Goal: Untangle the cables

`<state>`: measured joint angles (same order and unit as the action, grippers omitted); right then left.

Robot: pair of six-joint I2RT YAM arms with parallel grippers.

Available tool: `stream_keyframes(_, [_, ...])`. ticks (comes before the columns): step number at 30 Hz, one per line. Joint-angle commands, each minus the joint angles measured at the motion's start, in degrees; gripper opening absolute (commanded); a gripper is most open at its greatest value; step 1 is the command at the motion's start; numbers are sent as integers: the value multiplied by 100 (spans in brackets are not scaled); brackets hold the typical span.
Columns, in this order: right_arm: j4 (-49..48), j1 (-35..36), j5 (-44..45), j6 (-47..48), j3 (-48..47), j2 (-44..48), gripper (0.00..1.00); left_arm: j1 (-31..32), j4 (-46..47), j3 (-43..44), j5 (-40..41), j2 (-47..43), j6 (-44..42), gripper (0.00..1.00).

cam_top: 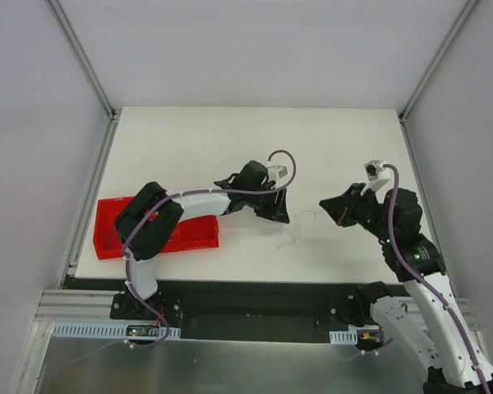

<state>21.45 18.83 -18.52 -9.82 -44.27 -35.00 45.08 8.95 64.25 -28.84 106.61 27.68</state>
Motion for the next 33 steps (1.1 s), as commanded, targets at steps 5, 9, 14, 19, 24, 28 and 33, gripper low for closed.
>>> stream_keyframes(5, [253,-20,541,305,-275,397,0,10,-622,229,818,-69,-254,11])
stream_keyframes(9, [744,-20,1970,525,-398,670,0,-34,-737,-280,1064,-858,-675,0])
stream_keyframes(14, [1177,-28,3609,701,-451,907,1,-157,-816,-1062,1092,-2045,-1317,0])
stream_keyframes(19, [687,-20,2149,842,-153,908,0,-228,-869,-1301,784,-2443,-1319,0])
stream_keyframes(24, [-60,-20,-122,413,374,162,0,-228,-851,-941,432,-2145,-967,0])
stream_keyframes(28, [-1623,-11,-1099,-711,1321,-453,0,-236,-790,-546,213,-1680,-686,0])
stream_keyframes(33, [-2935,-2,-1505,-1557,1720,-1595,0,-149,-746,-159,-77,-1091,-510,1])
